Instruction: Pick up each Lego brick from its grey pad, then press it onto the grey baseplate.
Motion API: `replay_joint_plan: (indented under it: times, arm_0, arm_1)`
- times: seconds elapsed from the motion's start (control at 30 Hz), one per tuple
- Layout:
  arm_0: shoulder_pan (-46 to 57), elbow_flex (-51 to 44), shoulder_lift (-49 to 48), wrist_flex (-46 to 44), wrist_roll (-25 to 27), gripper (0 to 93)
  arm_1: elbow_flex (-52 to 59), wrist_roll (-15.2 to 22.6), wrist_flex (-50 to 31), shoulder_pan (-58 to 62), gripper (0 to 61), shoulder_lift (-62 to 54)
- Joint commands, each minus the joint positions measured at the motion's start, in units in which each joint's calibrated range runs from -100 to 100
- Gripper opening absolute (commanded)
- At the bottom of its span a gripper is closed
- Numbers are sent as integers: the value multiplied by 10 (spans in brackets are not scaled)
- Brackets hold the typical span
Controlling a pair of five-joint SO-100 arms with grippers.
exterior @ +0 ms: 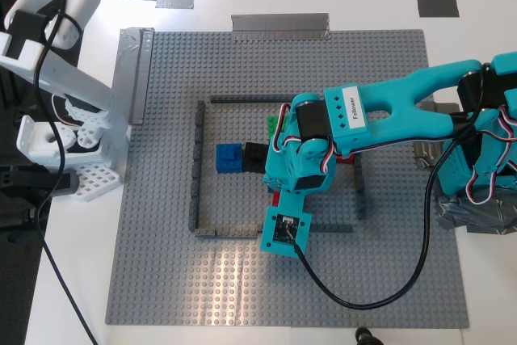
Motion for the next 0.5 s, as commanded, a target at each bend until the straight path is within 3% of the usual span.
replay_joint_plan:
  times: [0.0, 0.47]
  arm_0:
    - [-4, -19, -4, 3, 3, 0]
    - [-31, -16, -1, -2, 2, 0]
  arm_1:
    - [-23, 0, 17, 4, 1, -46]
    - [-140, 8, 61, 4, 1, 30]
